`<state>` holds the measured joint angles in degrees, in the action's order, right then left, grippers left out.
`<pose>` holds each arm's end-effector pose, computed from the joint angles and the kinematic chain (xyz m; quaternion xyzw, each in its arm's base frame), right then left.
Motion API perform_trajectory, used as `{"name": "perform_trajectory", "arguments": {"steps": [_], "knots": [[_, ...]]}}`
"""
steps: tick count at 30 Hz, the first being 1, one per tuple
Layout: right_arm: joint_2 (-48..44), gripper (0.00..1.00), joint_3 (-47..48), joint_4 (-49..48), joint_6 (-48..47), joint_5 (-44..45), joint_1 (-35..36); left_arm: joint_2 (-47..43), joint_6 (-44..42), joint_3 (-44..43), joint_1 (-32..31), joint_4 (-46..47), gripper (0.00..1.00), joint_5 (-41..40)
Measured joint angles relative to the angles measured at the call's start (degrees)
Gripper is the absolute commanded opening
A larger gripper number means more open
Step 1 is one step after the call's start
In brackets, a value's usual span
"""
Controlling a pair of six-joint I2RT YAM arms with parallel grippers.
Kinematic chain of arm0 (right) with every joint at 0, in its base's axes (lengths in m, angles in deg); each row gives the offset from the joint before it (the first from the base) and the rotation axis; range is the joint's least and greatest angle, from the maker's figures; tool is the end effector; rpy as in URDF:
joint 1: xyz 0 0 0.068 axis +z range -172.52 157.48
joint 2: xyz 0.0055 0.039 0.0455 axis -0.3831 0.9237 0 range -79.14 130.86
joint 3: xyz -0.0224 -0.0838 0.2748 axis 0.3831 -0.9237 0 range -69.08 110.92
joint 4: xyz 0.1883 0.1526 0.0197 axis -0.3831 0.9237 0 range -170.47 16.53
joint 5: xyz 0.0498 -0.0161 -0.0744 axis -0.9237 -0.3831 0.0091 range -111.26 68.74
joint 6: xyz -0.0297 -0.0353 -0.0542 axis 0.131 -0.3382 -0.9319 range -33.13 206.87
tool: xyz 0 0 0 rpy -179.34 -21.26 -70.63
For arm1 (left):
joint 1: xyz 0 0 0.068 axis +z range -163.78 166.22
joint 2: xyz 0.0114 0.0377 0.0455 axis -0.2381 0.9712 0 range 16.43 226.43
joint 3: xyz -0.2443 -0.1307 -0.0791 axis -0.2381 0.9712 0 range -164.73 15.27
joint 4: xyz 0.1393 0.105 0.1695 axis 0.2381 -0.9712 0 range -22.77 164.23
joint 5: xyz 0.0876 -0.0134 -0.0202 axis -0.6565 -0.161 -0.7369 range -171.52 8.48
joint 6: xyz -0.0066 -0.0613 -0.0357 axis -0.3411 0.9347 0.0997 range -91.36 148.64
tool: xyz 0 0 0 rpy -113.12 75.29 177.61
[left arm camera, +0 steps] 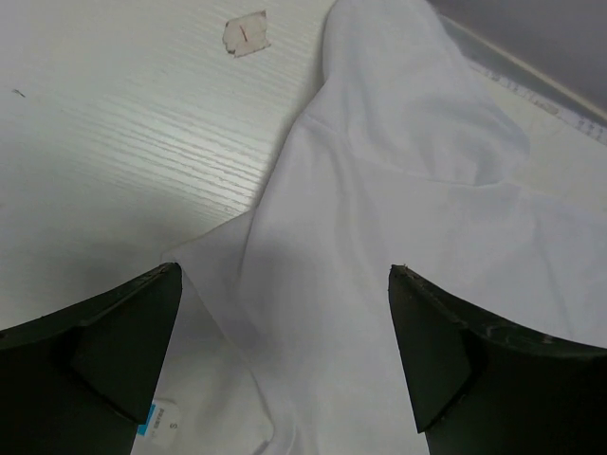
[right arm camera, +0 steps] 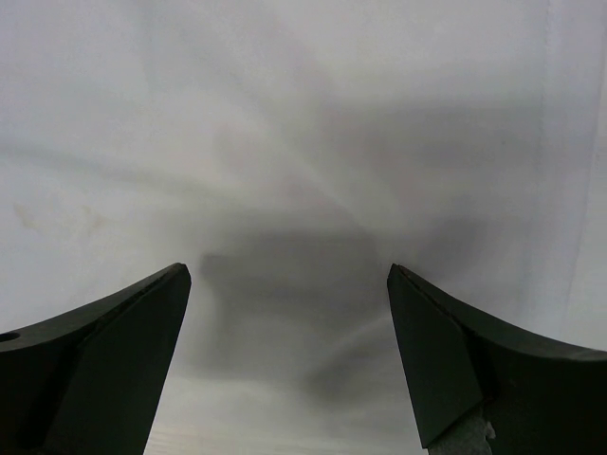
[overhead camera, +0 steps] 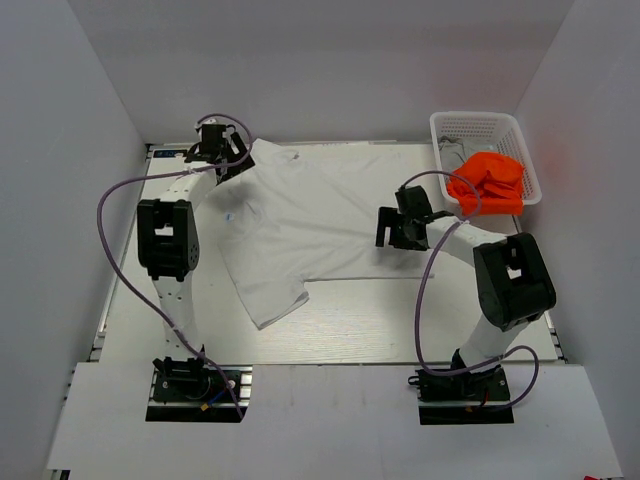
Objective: Fold and stack the t-shirts
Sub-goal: Flatten out the tshirt
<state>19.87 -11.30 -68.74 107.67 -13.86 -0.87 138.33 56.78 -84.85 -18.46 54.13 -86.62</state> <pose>0.3304 0.1230 0.1811 0.0134 0.9464 0.0577 0.3176 0.4969 -0.0354 0.2347 -0.2032 0.8895 -0.0761 0.4022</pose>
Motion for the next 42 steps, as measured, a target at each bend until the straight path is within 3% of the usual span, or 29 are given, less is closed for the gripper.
{"name": "perform_trajectory", "arguments": {"steps": [7, 12, 17, 29, 38, 42], "knots": [[-5.86, 0.90, -4.57, -0.15, 0.22, -0.20, -0.39, 8.15, 0.83, -2.08, 0.00, 0.74, 1.00, 2.75], [-7.63, 0.90, -5.16, 0.09, 0.20, 0.17, -0.55, 8.24, 2.03, 0.35, 0.00, 2.93, 1.00, 4.76], [-7.65, 0.90, -5.18, 0.35, 0.24, 0.61, -0.59, 8.07, 3.82, 0.74, 0.07, 2.80, 1.00, 1.68], [-7.67, 0.90, -5.16, 1.90, 1.38, 3.85, -0.92, 7.17, 8.48, -0.28, 2.32, -9.03, 1.00, -13.81], [-8.48, 0.90, -5.07, 1.66, 0.81, 2.62, -0.96, 6.47, 7.23, -4.63, 2.89, -15.15, 1.00, -13.11], [-11.67, 0.90, -5.53, 1.09, 1.70, 2.86, -0.96, 0.85, 7.28, -0.26, 2.12, -18.53, 1.00, -11.89]]}}
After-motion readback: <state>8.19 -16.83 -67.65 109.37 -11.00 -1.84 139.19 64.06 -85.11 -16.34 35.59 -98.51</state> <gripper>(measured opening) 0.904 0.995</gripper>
